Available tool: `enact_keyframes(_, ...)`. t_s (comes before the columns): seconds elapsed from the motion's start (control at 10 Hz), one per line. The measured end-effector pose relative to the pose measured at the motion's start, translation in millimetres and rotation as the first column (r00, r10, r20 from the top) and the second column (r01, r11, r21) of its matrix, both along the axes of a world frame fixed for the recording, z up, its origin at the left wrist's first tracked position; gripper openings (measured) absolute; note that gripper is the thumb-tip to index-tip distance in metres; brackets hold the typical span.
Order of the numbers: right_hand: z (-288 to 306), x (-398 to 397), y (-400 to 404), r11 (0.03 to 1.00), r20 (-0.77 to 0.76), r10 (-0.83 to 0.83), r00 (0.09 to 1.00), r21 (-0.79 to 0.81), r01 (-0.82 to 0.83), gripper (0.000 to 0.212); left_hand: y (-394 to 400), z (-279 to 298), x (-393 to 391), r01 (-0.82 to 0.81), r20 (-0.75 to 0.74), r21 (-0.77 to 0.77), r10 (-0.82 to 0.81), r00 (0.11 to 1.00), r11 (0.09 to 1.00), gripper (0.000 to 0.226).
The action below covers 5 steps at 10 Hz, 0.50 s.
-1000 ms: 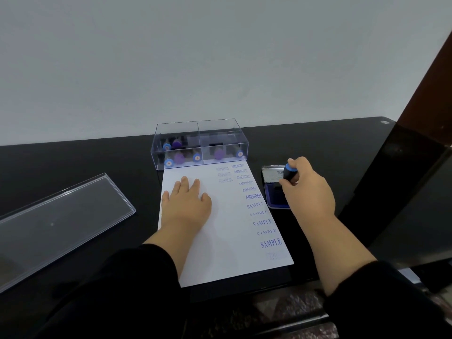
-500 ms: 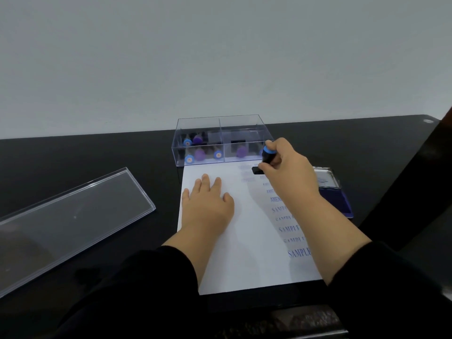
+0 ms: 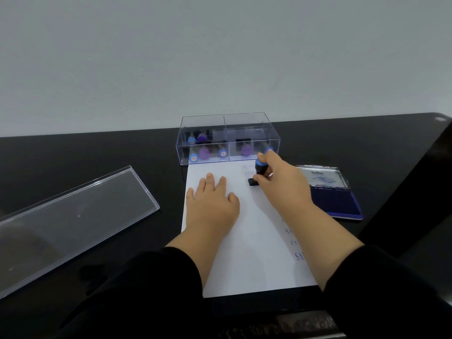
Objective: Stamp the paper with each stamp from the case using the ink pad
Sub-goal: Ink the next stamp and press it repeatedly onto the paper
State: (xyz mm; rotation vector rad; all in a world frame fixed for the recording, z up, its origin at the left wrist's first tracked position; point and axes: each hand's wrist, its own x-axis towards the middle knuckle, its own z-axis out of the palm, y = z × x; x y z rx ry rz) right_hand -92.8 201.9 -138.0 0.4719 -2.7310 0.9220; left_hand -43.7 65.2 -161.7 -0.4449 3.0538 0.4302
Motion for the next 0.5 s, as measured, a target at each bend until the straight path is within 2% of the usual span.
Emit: enact_keyframes(0.5,-5.1,-1.2,-4.7,0.999,0.013,-0.002,1.0,0.039,0.002,0.033,-0.4,-0.1,-0.5,0.0,0.009,-0.009,0.0,1.0,1.0,0.056)
